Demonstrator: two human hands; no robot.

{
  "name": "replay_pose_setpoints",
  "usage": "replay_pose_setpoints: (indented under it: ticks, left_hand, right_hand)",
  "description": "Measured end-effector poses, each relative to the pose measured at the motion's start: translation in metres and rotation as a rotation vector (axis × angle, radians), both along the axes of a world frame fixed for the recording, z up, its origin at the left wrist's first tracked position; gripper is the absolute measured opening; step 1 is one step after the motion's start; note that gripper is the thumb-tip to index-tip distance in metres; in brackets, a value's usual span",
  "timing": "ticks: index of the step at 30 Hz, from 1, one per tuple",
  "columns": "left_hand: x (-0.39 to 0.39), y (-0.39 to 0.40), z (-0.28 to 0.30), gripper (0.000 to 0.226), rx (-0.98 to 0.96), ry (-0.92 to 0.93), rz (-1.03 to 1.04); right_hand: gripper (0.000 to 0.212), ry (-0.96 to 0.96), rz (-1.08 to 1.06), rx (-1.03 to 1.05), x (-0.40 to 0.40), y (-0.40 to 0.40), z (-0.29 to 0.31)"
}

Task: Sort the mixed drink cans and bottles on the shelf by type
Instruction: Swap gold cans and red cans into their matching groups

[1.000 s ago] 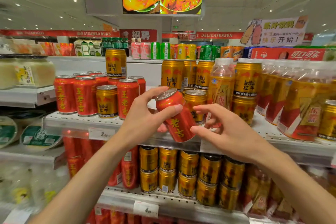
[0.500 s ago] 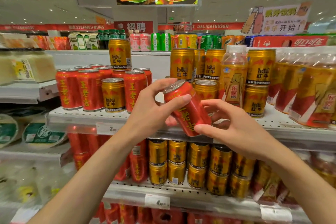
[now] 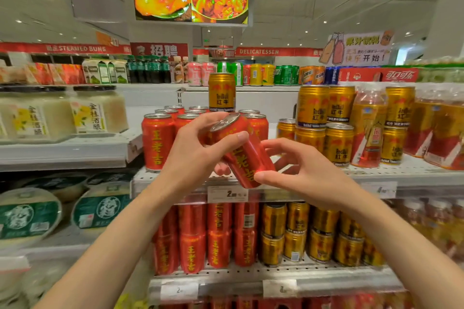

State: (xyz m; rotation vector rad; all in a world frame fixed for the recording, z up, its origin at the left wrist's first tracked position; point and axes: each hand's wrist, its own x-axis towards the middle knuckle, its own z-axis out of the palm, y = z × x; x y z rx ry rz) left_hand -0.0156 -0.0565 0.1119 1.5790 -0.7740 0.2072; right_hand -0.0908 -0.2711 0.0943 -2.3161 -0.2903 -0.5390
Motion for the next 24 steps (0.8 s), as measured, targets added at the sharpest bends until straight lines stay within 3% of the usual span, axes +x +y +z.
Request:
replay_pose_setpoints:
  ticks: [7,13,16,20,24]
  left_hand:
    - [0.015,0.048,0.012,0.063,-0.002,-0.030,0.051]
    - [0.022,0.065,0.023,0.059,0.016,-0.063,0.116]
    - [0.026,0.070,0.028,0.059,0.022,-0.080,0.144]
    - [0.027,0.075,0.028,0.060,0.035,-0.095,0.176]
    - [0.029,0.077,0.025,0.062,0.045,-0.094,0.186]
  right_hand:
    - [0.054,-0.015,0.041,-0.065,0.021,0.048,0.014]
    - [0.058,0.045,0.054,-0.159,0.040,0.060,0.033]
    - [0.048,0.036,-0.026,-0.177,0.049,0.055,0.049]
    - [0.039,-0.109,-0.230,-0.437,0.070,0.058,0.059]
    - [0.036,-0.025,-0.280,-0.607,0.085,0.069,0.059]
